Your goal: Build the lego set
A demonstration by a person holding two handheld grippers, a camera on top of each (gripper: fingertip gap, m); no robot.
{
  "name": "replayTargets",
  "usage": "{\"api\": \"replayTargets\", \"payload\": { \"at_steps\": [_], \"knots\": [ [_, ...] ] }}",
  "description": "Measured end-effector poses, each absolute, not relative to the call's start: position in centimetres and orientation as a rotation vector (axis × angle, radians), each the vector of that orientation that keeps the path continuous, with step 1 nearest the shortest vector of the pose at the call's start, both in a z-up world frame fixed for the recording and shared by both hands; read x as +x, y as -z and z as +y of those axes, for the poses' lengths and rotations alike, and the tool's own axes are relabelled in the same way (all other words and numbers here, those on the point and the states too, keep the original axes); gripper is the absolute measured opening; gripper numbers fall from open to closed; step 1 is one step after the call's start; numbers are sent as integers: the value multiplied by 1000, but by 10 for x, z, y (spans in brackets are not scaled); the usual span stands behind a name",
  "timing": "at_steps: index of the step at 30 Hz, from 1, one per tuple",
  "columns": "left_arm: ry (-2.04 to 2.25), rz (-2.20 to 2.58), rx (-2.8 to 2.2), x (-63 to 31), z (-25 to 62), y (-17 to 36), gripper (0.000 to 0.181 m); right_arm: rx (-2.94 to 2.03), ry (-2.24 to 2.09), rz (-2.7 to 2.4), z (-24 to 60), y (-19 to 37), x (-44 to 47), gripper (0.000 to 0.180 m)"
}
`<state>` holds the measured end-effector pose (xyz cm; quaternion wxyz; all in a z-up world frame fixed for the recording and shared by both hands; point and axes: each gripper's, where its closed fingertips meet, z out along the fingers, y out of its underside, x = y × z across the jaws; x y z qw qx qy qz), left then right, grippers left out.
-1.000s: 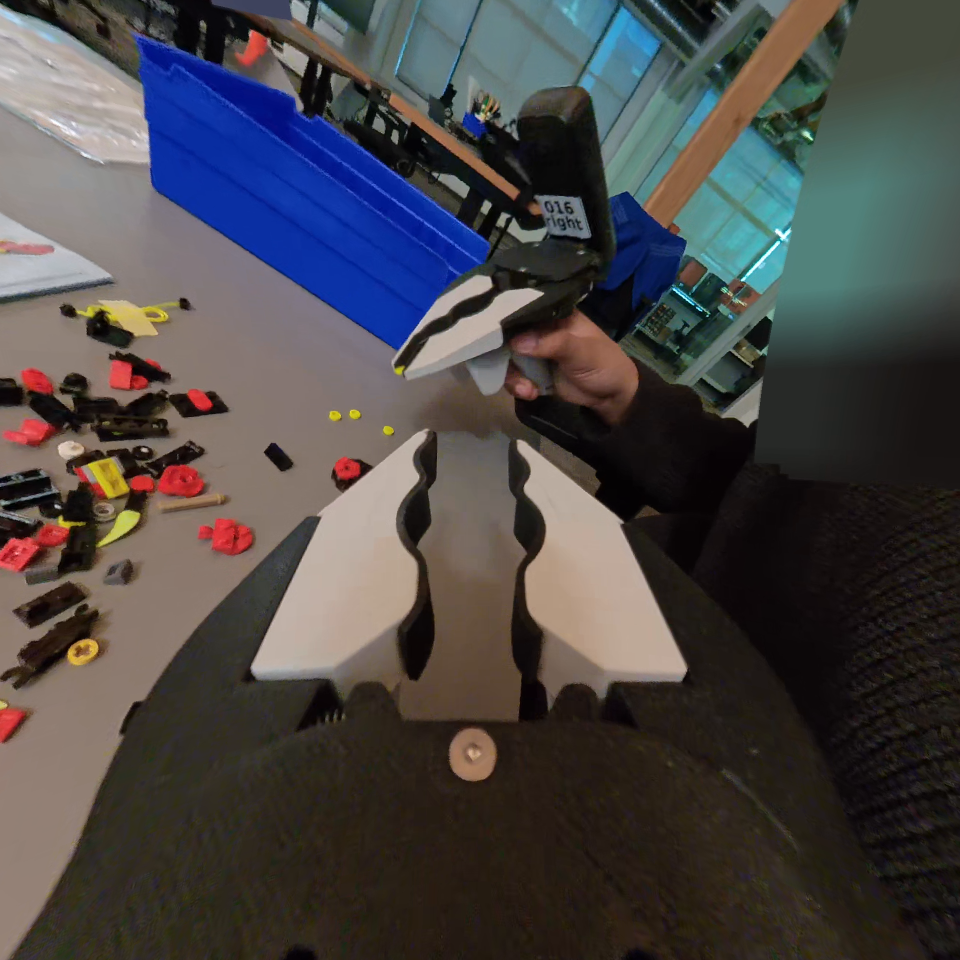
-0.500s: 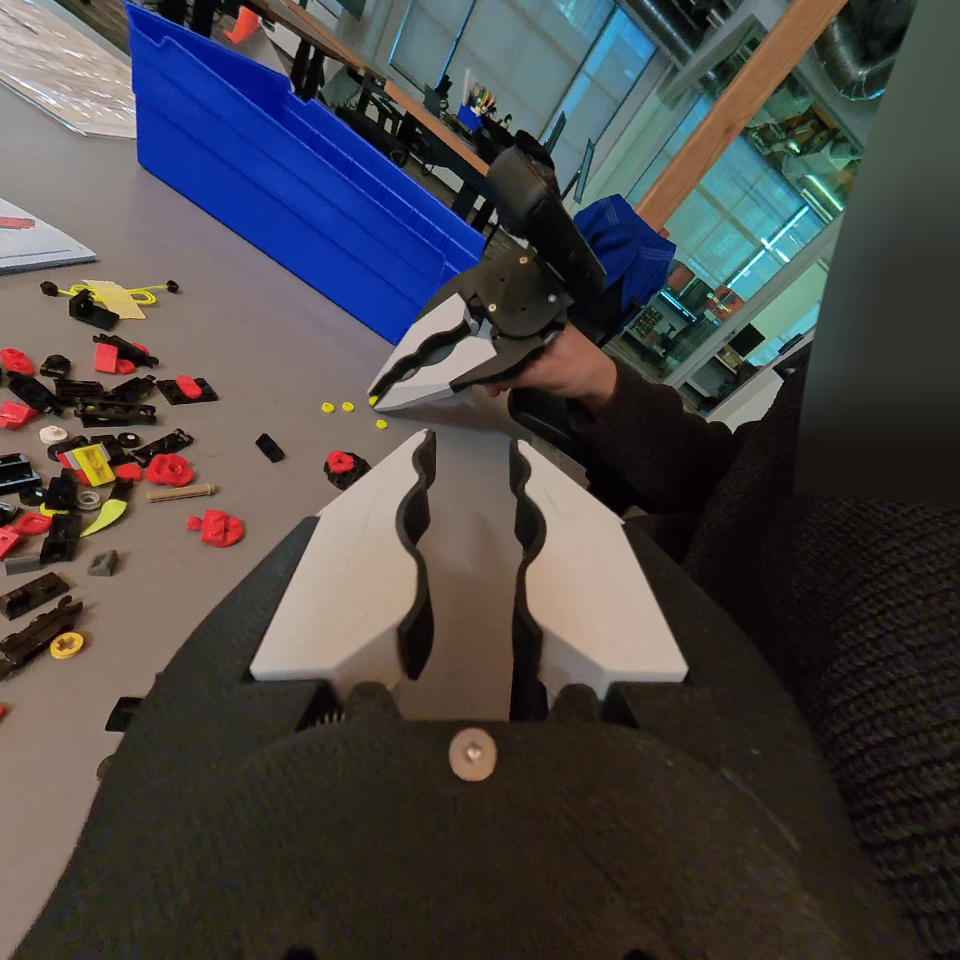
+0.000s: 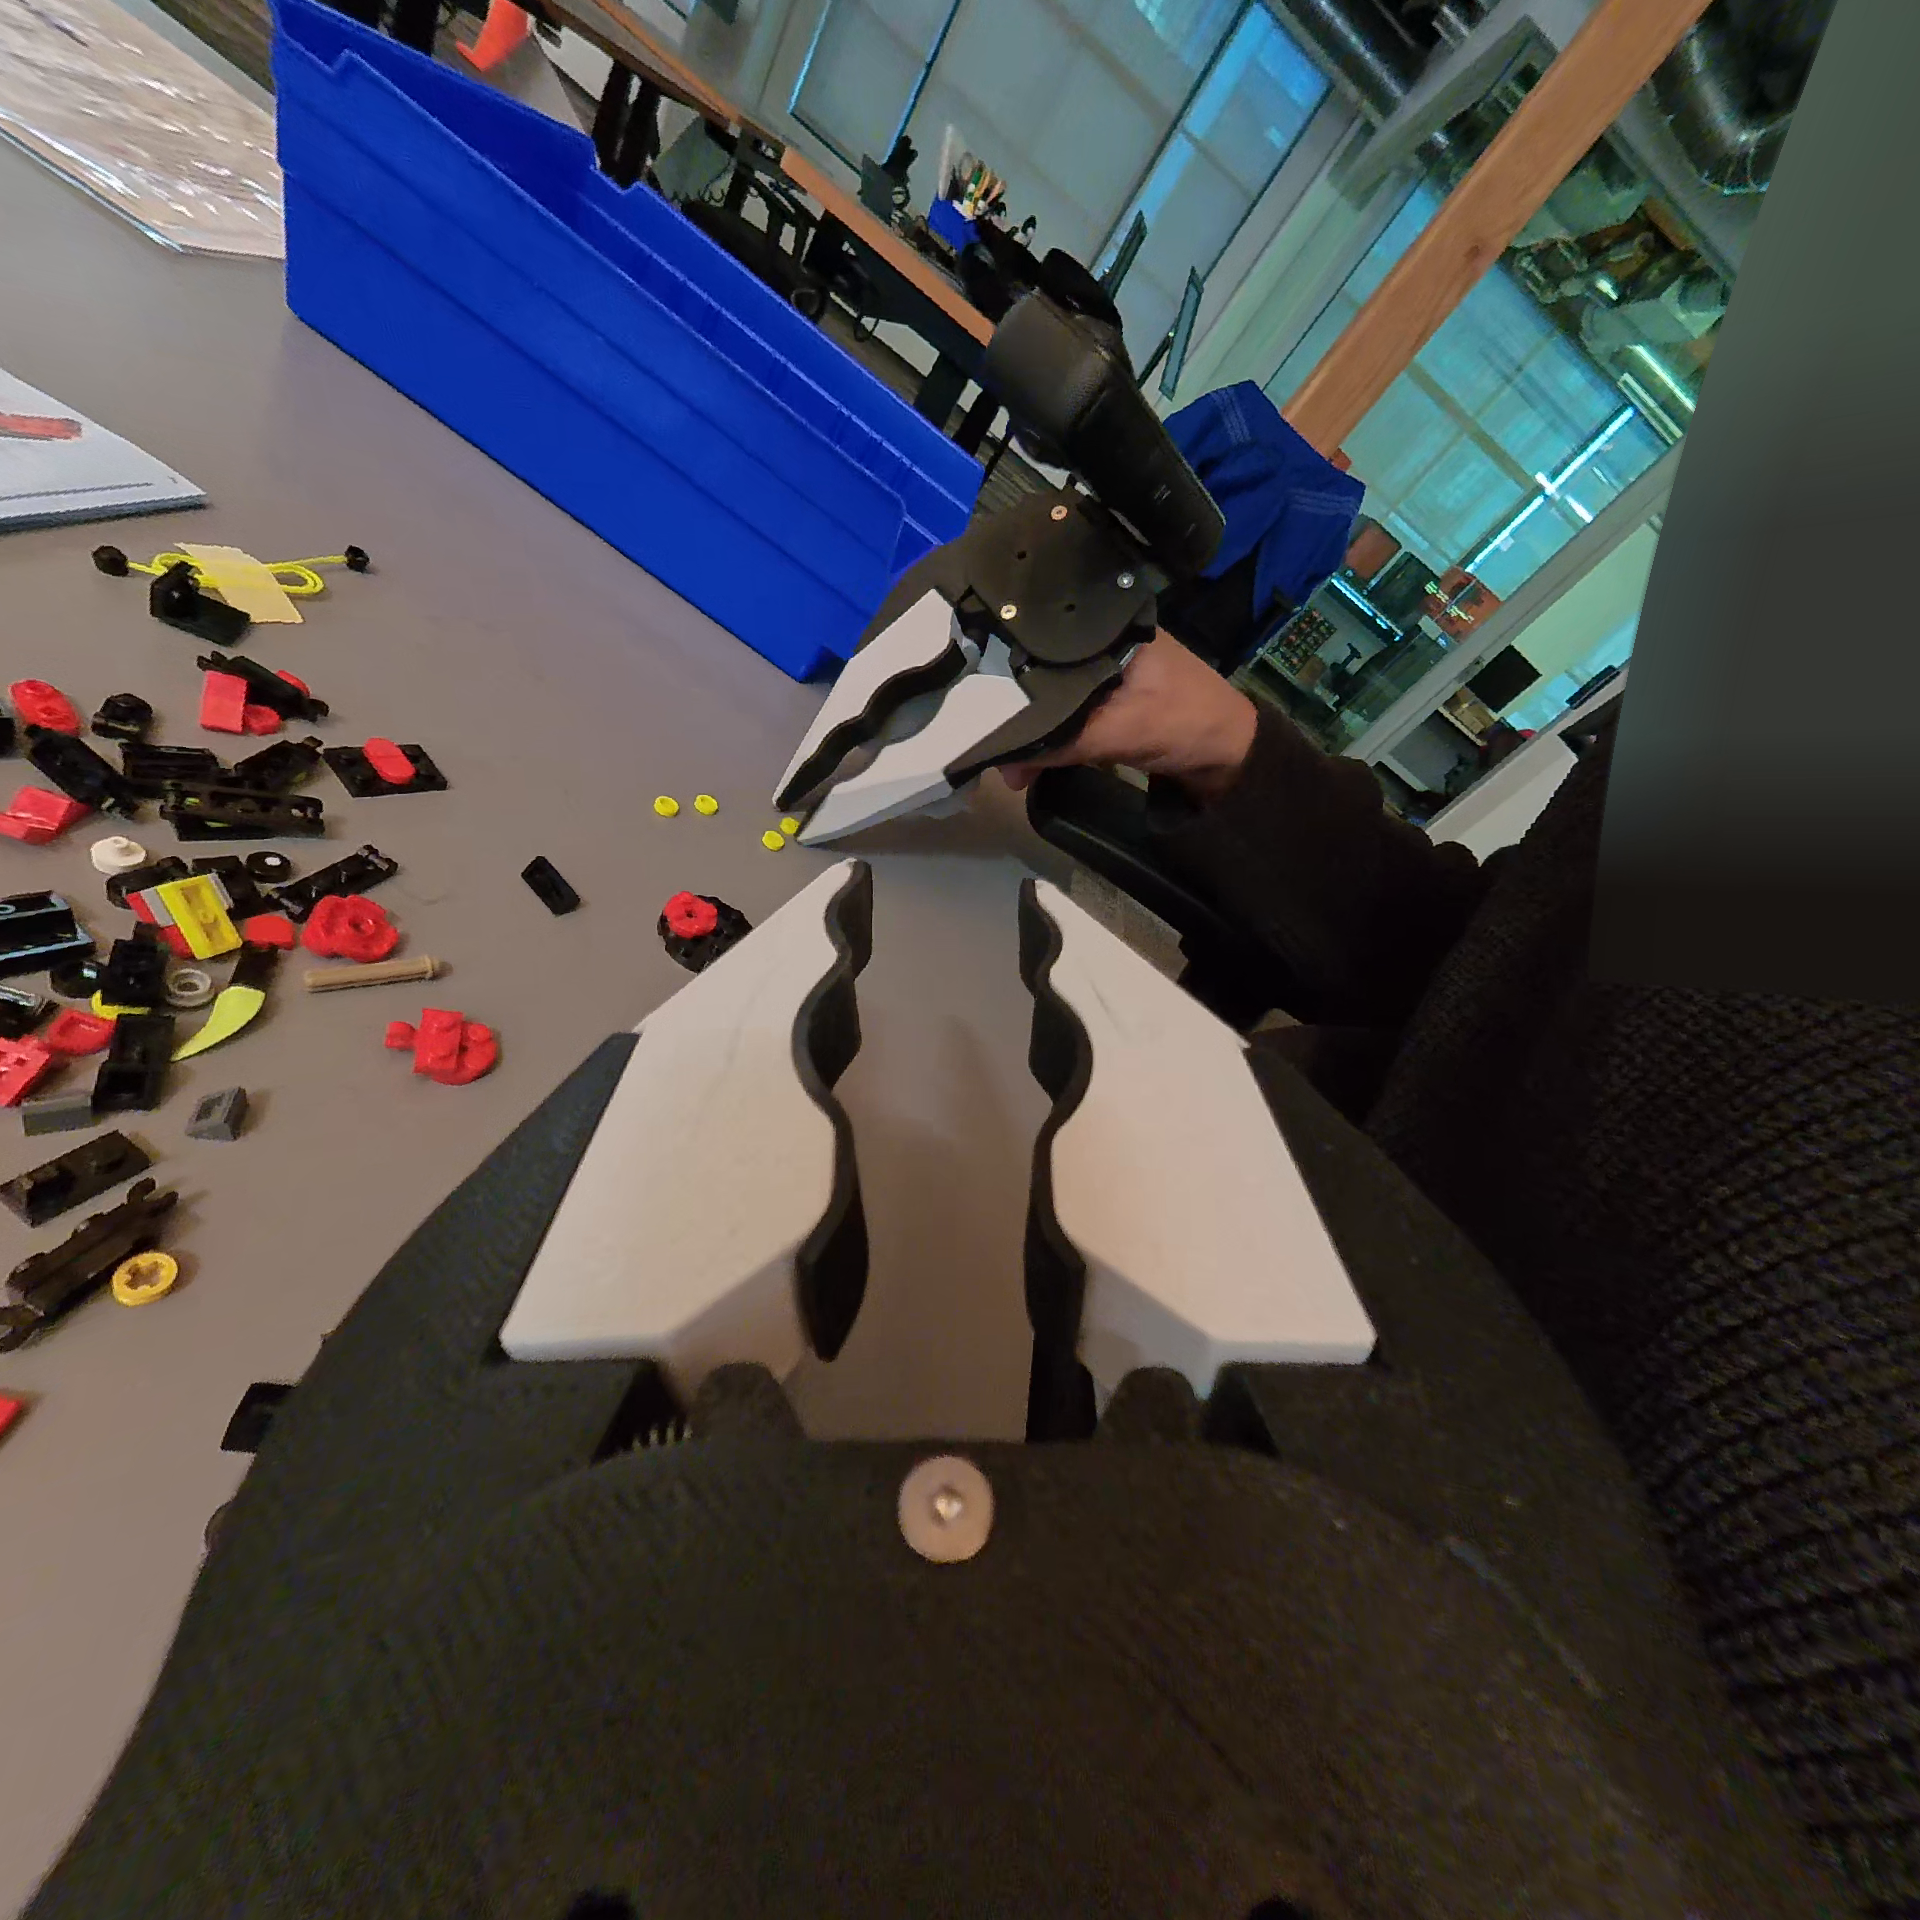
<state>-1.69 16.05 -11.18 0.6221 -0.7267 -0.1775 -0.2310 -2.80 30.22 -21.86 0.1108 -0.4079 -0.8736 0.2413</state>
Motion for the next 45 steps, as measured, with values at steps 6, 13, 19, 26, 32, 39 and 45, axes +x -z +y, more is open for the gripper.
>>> {"api": "replayTargets", "payload": {
  "at_steps": [6, 13, 19, 26, 32, 39, 45],
  "knots": [
    [535, -410, -1673, -17, 161, 113, 26, -1208, -728, -2564, 305, 215, -26, 12],
    [538, -410, -1676, -17, 161, 113, 26, -1212, -721, -2582, 302, 219, -25, 5],
    [544, -409, -1681, -15, 162, 114, 26, -1203, -744, -2562, 300, 216, -28, 7],
    [547, -413, -1674, -15, 162, 113, 25, -1231, -922, -2407, 296, 195, -49, 12],
    [550, -412, -1682, -13, 165, 115, 25, -1212, -899, -2446, 288, 206, -55, 11],
    [566, -403, -1692, -8, 168, 117, 25, -1290, -906, -2456, 291, 217, -61, 11],
    [574, -395, -1705, -5, 169, 119, 25, -1295, -948, -2489, 286, 217, -57, 6]
  ]
}}
